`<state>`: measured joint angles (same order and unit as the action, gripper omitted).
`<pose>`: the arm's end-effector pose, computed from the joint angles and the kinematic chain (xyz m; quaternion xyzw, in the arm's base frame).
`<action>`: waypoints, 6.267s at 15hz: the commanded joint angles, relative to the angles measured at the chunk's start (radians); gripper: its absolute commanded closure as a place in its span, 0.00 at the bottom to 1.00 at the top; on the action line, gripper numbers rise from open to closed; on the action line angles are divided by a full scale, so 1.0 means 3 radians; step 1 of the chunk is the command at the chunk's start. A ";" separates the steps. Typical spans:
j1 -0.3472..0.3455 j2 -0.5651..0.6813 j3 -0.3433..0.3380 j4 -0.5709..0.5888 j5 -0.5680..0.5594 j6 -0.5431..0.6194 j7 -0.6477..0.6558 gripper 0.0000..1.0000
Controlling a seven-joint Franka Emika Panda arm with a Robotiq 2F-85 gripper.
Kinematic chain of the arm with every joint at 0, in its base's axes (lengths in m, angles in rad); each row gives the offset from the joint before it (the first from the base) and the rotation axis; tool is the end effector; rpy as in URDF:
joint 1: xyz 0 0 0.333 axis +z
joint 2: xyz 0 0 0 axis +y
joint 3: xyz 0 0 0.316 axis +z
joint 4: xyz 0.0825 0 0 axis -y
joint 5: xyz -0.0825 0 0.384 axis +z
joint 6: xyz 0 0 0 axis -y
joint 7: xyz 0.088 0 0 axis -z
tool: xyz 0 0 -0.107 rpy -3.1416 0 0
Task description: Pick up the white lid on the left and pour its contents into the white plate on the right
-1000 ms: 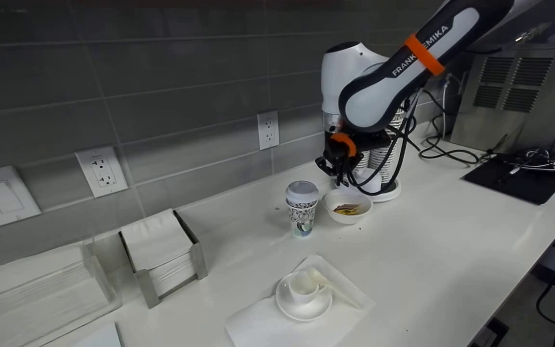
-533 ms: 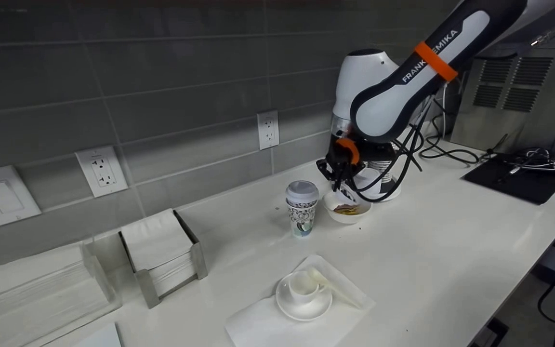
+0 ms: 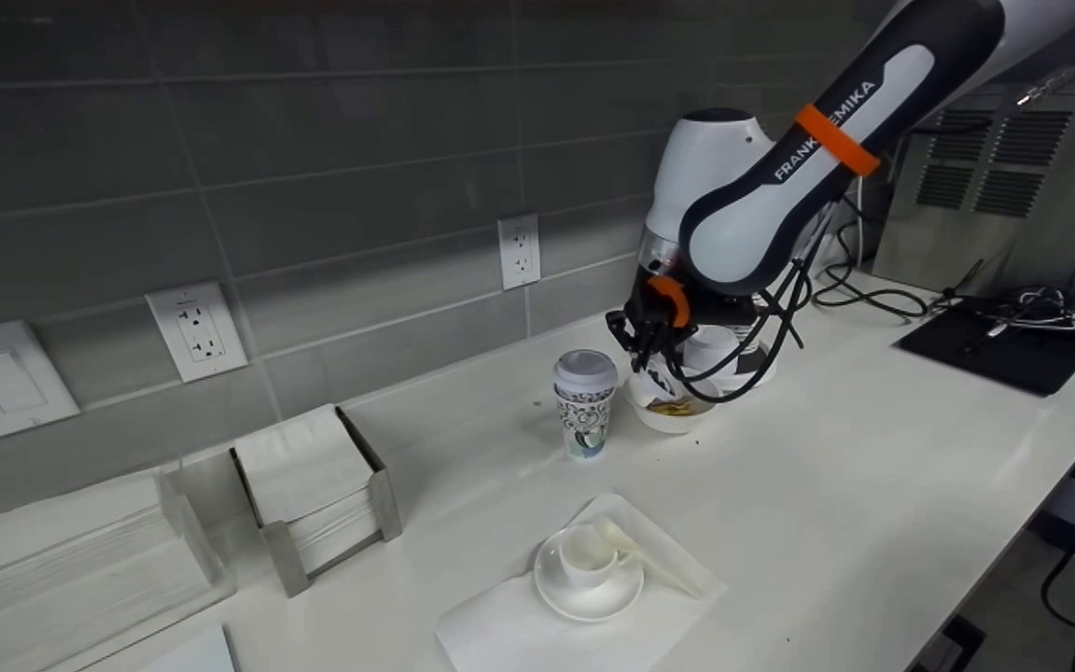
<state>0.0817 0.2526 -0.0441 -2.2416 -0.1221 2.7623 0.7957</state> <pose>0.5686 0.0268 0.2818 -0.9389 0.3153 -0.1361 0.0216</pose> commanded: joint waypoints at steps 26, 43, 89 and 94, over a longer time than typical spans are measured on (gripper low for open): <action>-0.2805 0.0727 0.2757 -0.0140 0.1973 0.1892 -0.0861 0.99; -0.3206 0.0749 0.2961 -0.0185 0.1994 0.1756 -0.0802 0.99; -0.5772 0.3443 0.4704 -0.0294 0.1478 0.1057 -0.1857 0.99; -0.5786 0.2995 0.4796 -0.0460 0.1519 0.1223 -0.1754 0.99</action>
<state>-1.6506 1.2713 1.3741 -2.3427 0.3178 3.0970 0.2280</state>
